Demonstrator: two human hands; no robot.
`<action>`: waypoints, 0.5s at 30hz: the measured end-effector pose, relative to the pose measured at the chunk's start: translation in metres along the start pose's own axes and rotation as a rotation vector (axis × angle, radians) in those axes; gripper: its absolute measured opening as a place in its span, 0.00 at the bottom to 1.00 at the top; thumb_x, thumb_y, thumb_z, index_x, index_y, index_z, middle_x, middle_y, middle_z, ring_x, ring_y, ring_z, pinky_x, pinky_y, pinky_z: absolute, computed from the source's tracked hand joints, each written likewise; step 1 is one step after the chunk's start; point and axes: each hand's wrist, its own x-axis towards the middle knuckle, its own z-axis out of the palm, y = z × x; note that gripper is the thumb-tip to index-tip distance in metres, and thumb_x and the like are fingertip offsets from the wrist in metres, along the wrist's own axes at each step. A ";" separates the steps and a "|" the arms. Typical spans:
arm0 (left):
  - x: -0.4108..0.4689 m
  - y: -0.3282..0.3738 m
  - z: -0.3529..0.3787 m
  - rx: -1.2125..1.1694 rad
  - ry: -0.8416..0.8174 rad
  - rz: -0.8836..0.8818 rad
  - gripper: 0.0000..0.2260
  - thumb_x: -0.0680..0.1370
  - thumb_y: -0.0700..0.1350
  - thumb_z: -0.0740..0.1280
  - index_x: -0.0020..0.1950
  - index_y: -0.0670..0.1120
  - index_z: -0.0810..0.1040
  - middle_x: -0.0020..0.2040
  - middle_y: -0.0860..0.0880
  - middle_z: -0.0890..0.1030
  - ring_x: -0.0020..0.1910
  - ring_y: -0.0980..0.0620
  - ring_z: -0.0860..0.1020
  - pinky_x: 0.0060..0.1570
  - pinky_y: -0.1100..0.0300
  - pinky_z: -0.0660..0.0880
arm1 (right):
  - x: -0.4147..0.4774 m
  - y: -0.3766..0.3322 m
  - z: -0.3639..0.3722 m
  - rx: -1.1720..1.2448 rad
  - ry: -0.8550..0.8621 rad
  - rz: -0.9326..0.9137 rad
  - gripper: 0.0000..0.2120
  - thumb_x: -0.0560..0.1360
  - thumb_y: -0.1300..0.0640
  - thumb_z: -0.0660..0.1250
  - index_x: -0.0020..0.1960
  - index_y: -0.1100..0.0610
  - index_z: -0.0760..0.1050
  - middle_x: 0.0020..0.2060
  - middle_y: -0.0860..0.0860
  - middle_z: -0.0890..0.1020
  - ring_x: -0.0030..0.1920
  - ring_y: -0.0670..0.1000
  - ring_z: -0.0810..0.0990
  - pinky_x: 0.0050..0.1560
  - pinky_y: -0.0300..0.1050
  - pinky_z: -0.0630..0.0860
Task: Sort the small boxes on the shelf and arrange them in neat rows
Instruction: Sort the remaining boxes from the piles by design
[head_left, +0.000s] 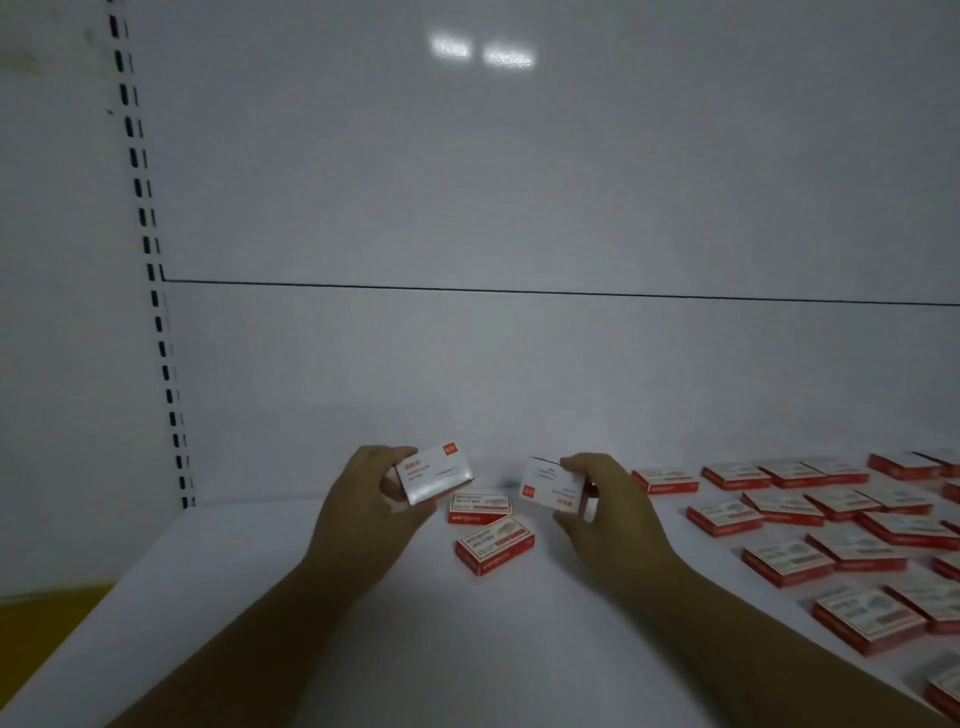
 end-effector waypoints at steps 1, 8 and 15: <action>-0.001 0.002 0.001 0.017 0.005 0.004 0.20 0.67 0.45 0.76 0.54 0.56 0.73 0.45 0.63 0.71 0.40 0.60 0.76 0.30 0.74 0.71 | 0.001 0.000 0.000 0.080 0.021 0.005 0.21 0.68 0.64 0.72 0.55 0.49 0.69 0.49 0.43 0.74 0.50 0.43 0.75 0.42 0.27 0.73; -0.003 0.018 0.010 0.131 0.037 0.060 0.22 0.67 0.48 0.75 0.58 0.50 0.73 0.50 0.56 0.73 0.43 0.58 0.76 0.34 0.70 0.73 | 0.010 -0.008 -0.007 0.605 -0.069 0.163 0.24 0.67 0.66 0.73 0.48 0.44 0.65 0.46 0.41 0.74 0.47 0.42 0.74 0.35 0.33 0.76; 0.000 0.046 0.008 0.274 -0.033 0.138 0.19 0.67 0.45 0.76 0.53 0.53 0.73 0.49 0.55 0.73 0.44 0.58 0.75 0.36 0.72 0.74 | 0.010 -0.010 -0.010 0.996 -0.190 0.313 0.17 0.67 0.63 0.74 0.50 0.49 0.73 0.46 0.48 0.82 0.42 0.45 0.82 0.32 0.33 0.77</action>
